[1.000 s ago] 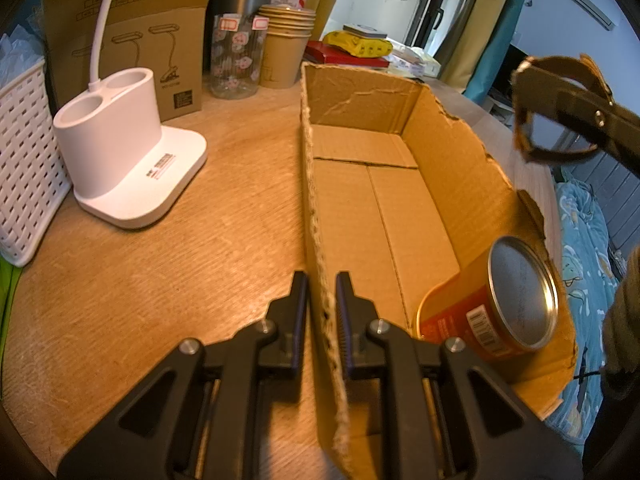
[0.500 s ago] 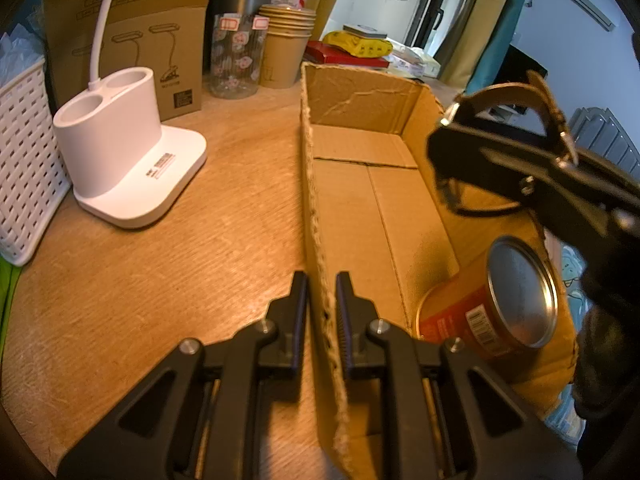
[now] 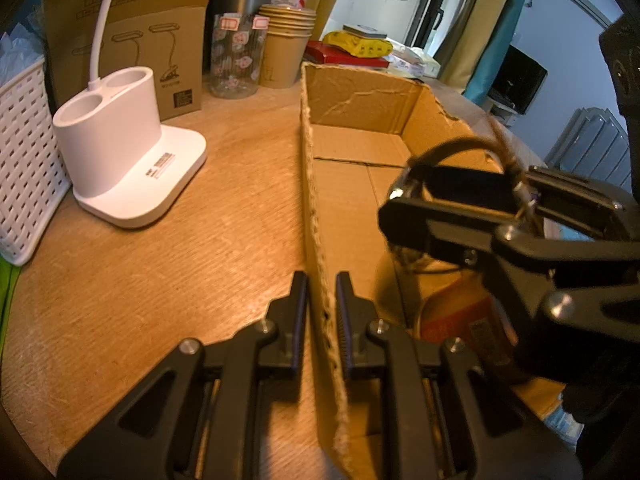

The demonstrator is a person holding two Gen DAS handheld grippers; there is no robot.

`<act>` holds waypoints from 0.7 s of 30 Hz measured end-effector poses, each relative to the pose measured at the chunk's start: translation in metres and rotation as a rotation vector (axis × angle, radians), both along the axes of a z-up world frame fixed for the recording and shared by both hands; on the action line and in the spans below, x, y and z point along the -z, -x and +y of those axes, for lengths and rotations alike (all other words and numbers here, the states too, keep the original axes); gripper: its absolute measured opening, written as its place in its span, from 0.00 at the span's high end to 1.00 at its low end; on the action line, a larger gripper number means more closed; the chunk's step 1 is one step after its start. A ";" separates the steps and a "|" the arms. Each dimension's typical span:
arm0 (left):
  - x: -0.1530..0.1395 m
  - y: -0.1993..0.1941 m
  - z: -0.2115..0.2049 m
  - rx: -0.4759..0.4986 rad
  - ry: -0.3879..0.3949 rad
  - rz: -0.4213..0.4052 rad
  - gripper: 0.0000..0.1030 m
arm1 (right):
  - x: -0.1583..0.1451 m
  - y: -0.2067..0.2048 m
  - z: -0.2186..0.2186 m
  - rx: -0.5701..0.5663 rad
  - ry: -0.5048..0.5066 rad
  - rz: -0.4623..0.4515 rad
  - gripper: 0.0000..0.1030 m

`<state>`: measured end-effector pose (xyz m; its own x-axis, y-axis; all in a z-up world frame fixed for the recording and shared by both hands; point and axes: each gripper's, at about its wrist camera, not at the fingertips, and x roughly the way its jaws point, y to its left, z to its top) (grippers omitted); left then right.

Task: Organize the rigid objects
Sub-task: 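Carry the watch into the box and release it with the right tool, then move the right tool back to the white charger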

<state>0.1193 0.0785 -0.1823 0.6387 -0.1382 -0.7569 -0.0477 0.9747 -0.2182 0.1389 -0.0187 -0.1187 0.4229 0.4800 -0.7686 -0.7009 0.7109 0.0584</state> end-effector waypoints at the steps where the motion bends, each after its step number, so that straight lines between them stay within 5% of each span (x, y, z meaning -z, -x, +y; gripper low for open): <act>1: 0.000 0.000 0.000 0.000 0.000 0.000 0.85 | -0.001 0.000 -0.001 0.000 -0.007 -0.001 0.56; 21: 0.000 0.002 -0.001 -0.001 0.000 -0.003 0.85 | -0.032 0.006 -0.041 0.081 -0.047 -0.077 0.48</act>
<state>0.1172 0.0772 -0.1827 0.6414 -0.1379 -0.7547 -0.0478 0.9746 -0.2187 0.1331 -0.0594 -0.0863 0.5189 0.4763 -0.7099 -0.6449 0.7632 0.0407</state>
